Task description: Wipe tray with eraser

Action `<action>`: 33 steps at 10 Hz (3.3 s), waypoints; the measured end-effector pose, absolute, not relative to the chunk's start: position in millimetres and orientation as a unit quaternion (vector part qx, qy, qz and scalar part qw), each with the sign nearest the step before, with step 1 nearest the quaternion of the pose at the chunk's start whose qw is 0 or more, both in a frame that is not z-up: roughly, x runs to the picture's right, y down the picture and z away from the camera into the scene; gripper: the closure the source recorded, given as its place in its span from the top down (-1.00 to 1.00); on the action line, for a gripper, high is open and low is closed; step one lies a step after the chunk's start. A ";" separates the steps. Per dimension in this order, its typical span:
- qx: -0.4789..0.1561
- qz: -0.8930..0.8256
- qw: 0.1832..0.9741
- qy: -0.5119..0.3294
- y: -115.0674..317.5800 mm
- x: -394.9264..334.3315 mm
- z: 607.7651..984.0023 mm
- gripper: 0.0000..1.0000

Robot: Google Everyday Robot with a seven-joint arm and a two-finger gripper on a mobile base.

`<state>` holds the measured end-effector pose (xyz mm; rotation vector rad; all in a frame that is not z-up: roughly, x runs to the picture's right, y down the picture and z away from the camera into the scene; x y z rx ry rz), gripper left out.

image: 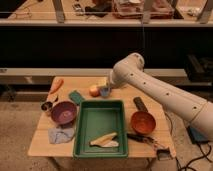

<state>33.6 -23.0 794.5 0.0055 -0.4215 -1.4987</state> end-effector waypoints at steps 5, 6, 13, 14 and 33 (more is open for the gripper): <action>0.002 -0.679 0.709 -0.191 -24.1 35.7 796.1 0.60; 0.002 -0.685 0.702 -0.196 -25.0 41.1 801.8 0.60; -0.088 -0.726 0.647 -0.215 10.7 192.6 859.4 0.60; -0.102 -0.730 0.641 -0.215 21.3 206.7 870.8 0.60; -0.026 -0.672 0.702 -0.235 1.9 225.9 860.5 -1.00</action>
